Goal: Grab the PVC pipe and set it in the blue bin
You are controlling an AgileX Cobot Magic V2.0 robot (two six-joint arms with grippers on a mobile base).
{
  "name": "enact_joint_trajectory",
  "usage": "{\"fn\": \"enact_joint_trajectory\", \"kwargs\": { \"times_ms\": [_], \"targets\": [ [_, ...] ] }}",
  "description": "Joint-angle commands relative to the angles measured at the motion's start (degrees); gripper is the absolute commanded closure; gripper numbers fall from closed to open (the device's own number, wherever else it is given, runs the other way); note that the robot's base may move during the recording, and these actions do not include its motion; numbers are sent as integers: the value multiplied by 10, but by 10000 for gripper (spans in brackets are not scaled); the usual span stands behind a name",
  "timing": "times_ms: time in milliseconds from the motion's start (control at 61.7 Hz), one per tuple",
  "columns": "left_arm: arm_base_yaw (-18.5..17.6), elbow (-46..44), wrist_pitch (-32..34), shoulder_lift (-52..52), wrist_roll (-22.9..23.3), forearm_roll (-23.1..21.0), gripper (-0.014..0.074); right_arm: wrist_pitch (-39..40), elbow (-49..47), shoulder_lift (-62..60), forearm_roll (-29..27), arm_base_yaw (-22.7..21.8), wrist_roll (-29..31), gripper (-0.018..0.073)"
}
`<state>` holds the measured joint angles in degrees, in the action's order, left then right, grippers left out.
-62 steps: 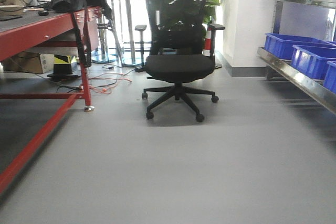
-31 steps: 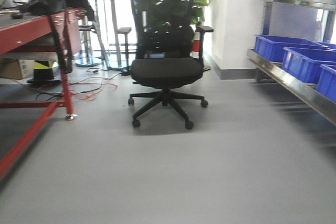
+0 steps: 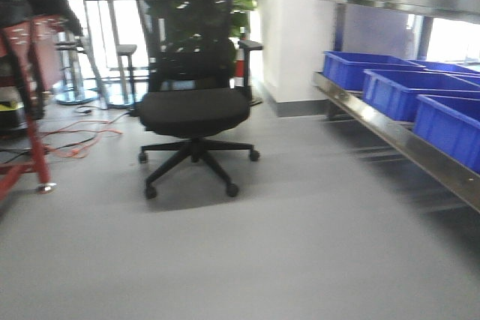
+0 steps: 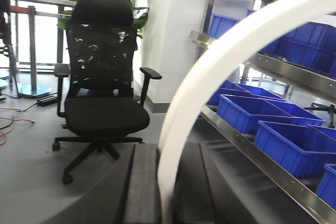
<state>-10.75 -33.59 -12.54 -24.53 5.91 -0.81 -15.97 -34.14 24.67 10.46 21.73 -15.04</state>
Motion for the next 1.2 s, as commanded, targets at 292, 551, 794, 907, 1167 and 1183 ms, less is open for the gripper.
{"fn": "enact_joint_trajectory", "kwargs": {
  "times_ms": [292,551,794,907,1167,1183],
  "targets": [
    [3,-1,16,3,2,-1,707,14,-5,-2,-1,0,0,728],
    [3,-1,16,3,2,-1,707,14,-5,-2,-1,0,0,728],
    [3,-1,16,3,2,-1,707,14,-5,-2,-1,0,0,728],
    [3,-1,16,3,2,-1,707,14,-5,-2,-1,0,0,728],
    [3,-1,16,3,2,-1,707,14,-5,-2,-1,0,0,728],
    [3,-1,16,3,2,-1,707,14,-5,-2,-1,0,0,728]
  ]
}}
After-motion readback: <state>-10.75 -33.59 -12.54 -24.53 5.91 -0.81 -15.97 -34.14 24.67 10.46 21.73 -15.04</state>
